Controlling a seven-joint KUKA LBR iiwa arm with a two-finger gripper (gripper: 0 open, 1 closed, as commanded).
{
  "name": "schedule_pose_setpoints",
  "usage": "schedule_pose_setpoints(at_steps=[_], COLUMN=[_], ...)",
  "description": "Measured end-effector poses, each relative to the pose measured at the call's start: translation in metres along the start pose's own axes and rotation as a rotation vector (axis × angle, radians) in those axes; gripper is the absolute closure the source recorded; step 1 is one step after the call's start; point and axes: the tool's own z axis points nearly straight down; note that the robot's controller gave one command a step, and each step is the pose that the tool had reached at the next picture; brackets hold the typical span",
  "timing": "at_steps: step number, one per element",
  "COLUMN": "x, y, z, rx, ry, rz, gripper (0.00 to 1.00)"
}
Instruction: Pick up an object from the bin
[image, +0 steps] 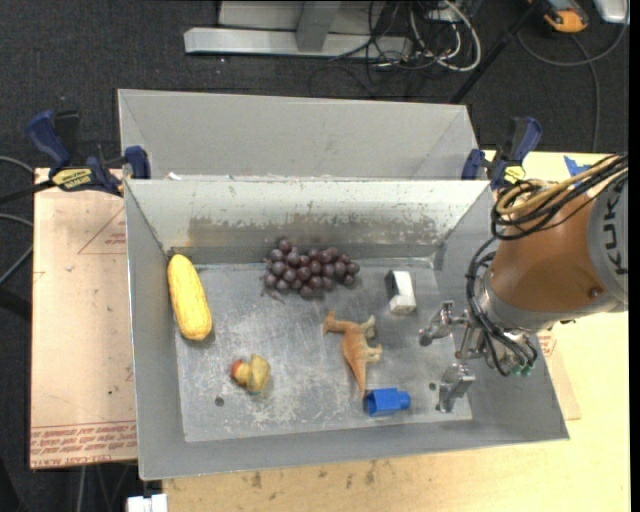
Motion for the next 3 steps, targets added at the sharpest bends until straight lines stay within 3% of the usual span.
schedule_pose_setpoints(at_steps=[1, 2, 3], x=[-0.004, 0.010, -0.038], y=[0.010, 0.065, 0.067], z=[0.015, 0.036, 0.042], rx=[0.000, 0.002, -0.002], ry=[0.001, -0.003, 0.000], rz=[-0.081, -0.318, -0.585], gripper=[0.00, 0.00, 1.00])
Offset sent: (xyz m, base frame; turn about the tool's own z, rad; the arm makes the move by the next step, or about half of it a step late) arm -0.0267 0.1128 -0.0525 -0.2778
